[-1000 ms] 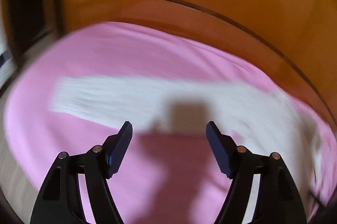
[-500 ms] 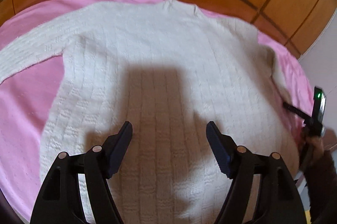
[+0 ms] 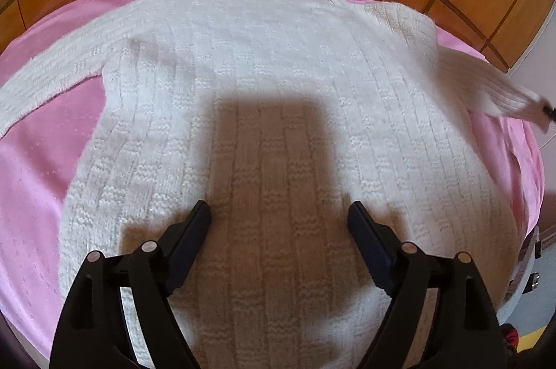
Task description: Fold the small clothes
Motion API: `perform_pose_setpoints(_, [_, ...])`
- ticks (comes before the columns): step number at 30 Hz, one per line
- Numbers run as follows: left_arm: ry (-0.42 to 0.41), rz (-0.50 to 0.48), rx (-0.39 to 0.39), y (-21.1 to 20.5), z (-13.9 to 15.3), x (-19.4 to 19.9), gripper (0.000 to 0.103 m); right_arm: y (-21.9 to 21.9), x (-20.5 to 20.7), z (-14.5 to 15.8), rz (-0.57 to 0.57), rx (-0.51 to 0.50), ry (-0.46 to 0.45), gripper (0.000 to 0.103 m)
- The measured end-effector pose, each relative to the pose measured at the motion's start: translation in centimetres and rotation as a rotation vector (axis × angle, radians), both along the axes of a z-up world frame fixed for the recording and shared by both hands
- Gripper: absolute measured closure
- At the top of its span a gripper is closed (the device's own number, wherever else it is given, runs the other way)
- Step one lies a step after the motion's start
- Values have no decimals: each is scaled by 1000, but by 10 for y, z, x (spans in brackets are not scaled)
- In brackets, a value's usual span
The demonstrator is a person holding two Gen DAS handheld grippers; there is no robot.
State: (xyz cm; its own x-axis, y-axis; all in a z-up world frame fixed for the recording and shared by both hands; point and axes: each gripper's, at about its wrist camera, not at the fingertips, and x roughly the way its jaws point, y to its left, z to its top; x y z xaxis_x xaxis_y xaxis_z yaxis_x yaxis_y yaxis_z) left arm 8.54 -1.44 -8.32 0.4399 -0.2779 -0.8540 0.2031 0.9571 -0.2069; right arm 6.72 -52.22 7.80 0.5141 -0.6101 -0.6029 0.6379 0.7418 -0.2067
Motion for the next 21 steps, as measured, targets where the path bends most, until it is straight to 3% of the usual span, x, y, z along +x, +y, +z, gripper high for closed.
perform_pose_setpoints(4, [8,7,2,2,1,2,21,-45,17,4,-81,-15,25,97])
perform_pose_setpoints(7, [10,14,6,2,1,3,21,-70,36,-12,-133,-28,103,97])
perform_pose_setpoints(10, [12,21,14,0,1,4,20,-95,47,-58,-204,41,224,97])
perform_pose_setpoints(13, [15,19,23,-2,1,4,19,-97,46,-85,-208,118,239,96])
perform_pose_setpoints(15, [14,12,26,-3,1,5,18,-89,42,-91,-186,154,218,84])
perform_pose_setpoints(17, [12,12,21,-3,0,5,17,-70,33,-84,-148,157,174,49])
perform_pose_setpoints(19, [5,12,21,-3,0,4,16,-40,17,-71,-72,199,96,36])
perform_pose_setpoints(21, [-3,10,20,-4,0,3,16,-13,7,-69,50,324,64,36])
